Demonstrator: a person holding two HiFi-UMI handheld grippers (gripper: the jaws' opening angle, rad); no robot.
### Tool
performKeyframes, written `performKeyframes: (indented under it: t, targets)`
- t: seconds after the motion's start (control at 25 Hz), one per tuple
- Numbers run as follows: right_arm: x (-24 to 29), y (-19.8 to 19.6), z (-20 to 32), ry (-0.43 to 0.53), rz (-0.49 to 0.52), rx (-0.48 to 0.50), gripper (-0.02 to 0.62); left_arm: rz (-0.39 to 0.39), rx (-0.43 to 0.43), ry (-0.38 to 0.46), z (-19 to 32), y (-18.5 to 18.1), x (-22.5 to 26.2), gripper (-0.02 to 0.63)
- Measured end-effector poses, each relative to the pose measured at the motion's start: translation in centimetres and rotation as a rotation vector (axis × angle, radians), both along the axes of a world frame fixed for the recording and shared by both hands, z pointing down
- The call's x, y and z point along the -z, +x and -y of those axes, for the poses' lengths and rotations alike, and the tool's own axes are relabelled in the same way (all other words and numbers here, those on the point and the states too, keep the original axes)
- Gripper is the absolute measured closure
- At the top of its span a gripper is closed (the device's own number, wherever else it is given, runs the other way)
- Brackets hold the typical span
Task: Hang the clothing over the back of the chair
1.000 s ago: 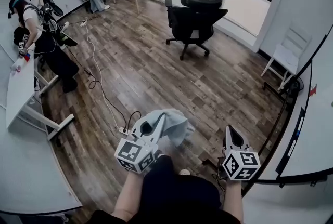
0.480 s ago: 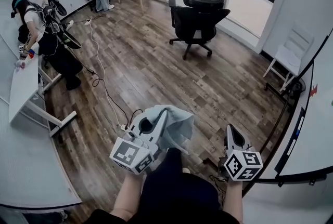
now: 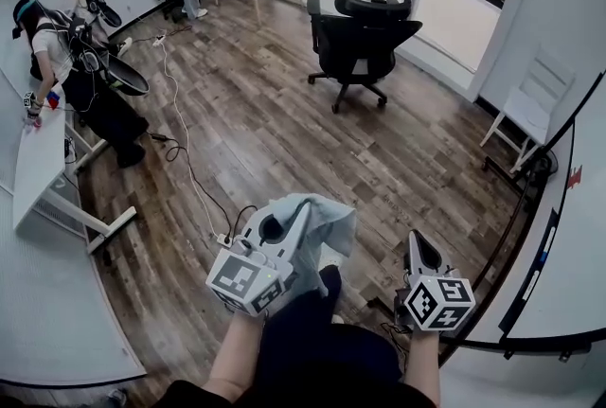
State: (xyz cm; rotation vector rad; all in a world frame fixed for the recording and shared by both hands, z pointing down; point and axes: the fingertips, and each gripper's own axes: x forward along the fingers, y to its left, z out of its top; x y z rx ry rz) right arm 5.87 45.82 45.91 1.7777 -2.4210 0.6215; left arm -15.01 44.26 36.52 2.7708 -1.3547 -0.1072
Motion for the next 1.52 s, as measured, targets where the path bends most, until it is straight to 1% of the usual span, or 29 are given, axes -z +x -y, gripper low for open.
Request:
performKeyframes:
  t: [0.24,0.44,0.64,1.12,1.24,1.52]
  targets:
    - [0.3,1.2,6.1,-0.014,-0.006,-0.026,0.594,0.009,-0.036,-0.023,6.5,1.9,-0.5,0.598]
    - [1.2,1.7,11.4,-0.005,-0.013,-0.04,0.594,0.013,-0.055,-0.03,12.1,2.8,-0.5,0.598]
    - [1.6,1.8,15.6,-0.004,-0.017,-0.053,0.594,0.013,-0.079,-0.038,16.8,3.3,-0.4,0.598]
    - [1.8,2.0,22.6,-0.001,-0.024,-0.083,0.594,0.02,-0.107,-0.05,24.7,3.6,-1.0,0.598]
    - [1.6,2.3,24.2,0.004,-0.024,-0.092,0.594,0.01,-0.112,-0.052,26.5,3.7,-1.3,0.598]
    - [1.5,1.9,27.9,0.02,-0.016,-0.1,0.594,0.01,-0.122,-0.04,30.2,3.3,-1.5,0.598]
